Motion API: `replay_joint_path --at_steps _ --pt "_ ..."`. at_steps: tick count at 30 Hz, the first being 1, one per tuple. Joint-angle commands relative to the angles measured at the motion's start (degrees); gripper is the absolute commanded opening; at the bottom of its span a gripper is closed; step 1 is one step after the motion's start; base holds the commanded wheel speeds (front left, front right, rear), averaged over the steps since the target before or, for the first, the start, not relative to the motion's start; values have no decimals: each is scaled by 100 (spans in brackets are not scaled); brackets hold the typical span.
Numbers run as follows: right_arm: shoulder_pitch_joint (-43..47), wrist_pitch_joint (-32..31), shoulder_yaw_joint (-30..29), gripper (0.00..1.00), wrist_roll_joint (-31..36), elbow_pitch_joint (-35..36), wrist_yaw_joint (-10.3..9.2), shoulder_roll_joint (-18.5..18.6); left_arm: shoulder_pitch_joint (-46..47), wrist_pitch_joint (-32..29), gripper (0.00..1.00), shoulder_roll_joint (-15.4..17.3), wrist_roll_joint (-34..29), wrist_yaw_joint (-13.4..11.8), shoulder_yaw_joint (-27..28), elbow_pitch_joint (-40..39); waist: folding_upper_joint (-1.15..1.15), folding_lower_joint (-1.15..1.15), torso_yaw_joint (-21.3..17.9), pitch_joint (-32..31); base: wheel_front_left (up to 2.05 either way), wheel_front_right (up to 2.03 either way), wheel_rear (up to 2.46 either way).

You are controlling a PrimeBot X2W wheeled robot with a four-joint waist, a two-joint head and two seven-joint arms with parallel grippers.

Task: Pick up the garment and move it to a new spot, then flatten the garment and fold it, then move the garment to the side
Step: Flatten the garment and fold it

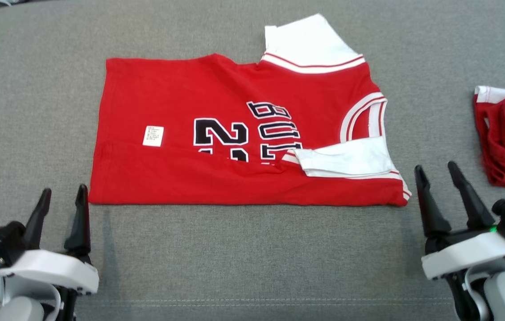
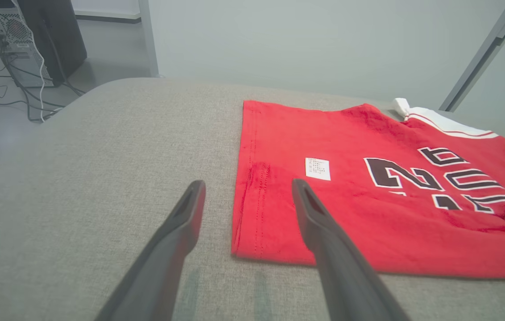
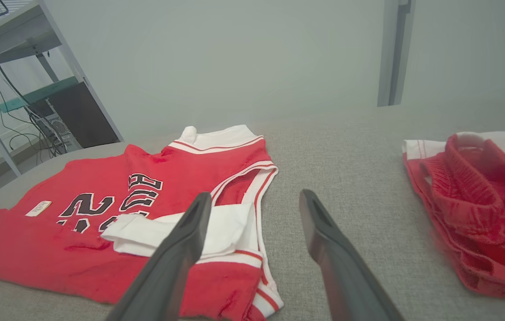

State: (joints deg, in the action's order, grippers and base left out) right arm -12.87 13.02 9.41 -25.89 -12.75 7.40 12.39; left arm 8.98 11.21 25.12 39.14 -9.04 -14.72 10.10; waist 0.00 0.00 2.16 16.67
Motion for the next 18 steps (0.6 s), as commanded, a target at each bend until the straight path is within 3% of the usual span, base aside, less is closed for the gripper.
replay_joint_path --at_steps 1,8,18 --pt "175 128 49 100 216 84 9 -52 -42 136 100 136 -83 -83 216 -145 0 0 -48 -209 0 0 0" --pt "639 190 -30 100 629 16 9 -378 -463 194 100 49 -100 -134 133 -37 0 0 -142 -573 0 0 0" --pt "835 196 -3 100 730 18 9 -548 -564 -35 100 153 36 -25 78 113 0 0 -312 -708 0 0 0"
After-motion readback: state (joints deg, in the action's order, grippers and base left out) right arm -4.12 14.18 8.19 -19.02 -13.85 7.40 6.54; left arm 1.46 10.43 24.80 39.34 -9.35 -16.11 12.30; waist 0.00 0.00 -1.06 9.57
